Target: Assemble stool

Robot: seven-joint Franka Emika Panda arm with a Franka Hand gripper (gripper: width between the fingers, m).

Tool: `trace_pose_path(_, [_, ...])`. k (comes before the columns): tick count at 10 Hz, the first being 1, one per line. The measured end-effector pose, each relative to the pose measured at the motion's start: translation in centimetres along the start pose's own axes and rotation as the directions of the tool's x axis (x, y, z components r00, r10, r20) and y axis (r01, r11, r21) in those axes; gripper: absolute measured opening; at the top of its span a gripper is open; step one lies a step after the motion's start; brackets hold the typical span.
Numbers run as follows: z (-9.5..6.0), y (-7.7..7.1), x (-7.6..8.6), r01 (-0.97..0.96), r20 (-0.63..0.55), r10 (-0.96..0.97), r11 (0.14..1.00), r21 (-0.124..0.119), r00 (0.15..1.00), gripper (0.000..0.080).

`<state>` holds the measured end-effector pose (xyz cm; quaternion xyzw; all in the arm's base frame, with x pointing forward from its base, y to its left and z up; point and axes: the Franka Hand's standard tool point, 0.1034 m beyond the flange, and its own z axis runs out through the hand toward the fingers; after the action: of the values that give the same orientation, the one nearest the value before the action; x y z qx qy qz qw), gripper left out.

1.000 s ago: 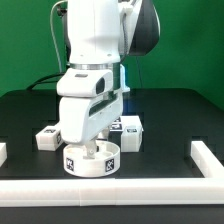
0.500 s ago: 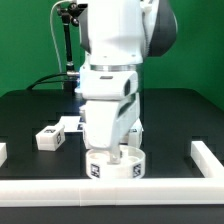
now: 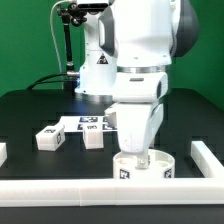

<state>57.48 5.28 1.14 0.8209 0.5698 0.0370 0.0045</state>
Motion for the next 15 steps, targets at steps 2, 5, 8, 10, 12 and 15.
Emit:
trace_pose_path(2, [0.1, 0.1, 1.2, 0.013, -0.001, -0.013, 1.000, 0.002, 1.000, 0.0321])
trace_pose_path(5, [0.2, 0.5, 3.2, 0.016, -0.008, -0.016, 1.000, -0.004, 1.000, 0.0321])
trace_pose_path(8, [0.2, 0.4, 3.6, -0.006, -0.004, 0.006, 1.000, 0.004, 1.000, 0.0321])
trace_pose_path(10, [0.2, 0.4, 3.6, -0.006, -0.004, 0.006, 1.000, 0.004, 1.000, 0.0328])
trace_pose_path(12, [0.2, 0.4, 3.5, -0.006, -0.003, 0.006, 1.000, 0.004, 1.000, 0.0517])
trace_pose_path(15, [-0.9, 0.5, 3.5, -0.009, -0.005, 0.009, 1.000, -0.006, 1.000, 0.0644])
